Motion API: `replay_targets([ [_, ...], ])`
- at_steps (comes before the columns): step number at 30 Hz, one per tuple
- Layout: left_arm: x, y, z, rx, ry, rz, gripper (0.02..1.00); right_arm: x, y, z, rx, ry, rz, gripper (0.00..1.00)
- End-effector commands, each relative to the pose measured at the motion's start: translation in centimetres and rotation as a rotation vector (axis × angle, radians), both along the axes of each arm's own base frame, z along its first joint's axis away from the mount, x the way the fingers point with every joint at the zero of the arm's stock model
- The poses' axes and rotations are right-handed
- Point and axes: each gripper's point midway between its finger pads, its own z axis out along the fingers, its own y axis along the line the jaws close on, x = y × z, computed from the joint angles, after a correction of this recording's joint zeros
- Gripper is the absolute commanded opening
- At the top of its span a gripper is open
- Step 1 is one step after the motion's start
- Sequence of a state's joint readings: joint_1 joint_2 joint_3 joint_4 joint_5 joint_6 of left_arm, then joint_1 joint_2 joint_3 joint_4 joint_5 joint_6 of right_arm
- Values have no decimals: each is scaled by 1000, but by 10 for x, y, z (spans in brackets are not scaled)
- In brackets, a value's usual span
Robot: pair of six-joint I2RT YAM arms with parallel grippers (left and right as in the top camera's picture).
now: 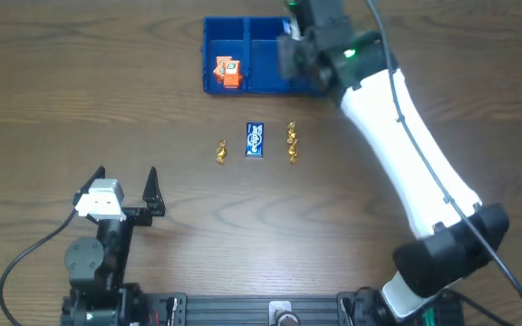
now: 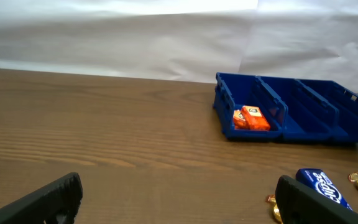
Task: Sort Candies Into Trays
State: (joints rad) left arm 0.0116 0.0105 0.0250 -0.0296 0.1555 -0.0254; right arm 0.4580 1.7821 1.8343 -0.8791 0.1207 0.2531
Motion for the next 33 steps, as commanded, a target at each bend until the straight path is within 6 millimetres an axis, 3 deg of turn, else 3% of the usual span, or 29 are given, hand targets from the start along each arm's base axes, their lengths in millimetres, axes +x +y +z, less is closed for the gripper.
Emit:
replay_targets([
  [1,-1,-3,-16,-1,46,-20,998,24,9,-12,-20,-56,-100,93],
  [4,-1,-3,-16,-1,47,-20,998,39,19,-37,-9,-41,-114,112],
  [7,-1,-3,-16,-1,47,-20,998,57,30,-75,-16,-14,-112,126],
  [11,-1,-3,-16,-1,47,-20,998,66,42,-117,9,48,-118,128],
  [14,-1,-3,-16,-1,47,-20,998,69,44,-132,-1,63,-118,130],
  [31,-1,-3,-16,-1,47,-20,998,79,33,-134,-41,17,-182,187],
  [33,-1,-3,-16,-1,47,-20,996,79,33,-133,-39,16,-182,294],
])
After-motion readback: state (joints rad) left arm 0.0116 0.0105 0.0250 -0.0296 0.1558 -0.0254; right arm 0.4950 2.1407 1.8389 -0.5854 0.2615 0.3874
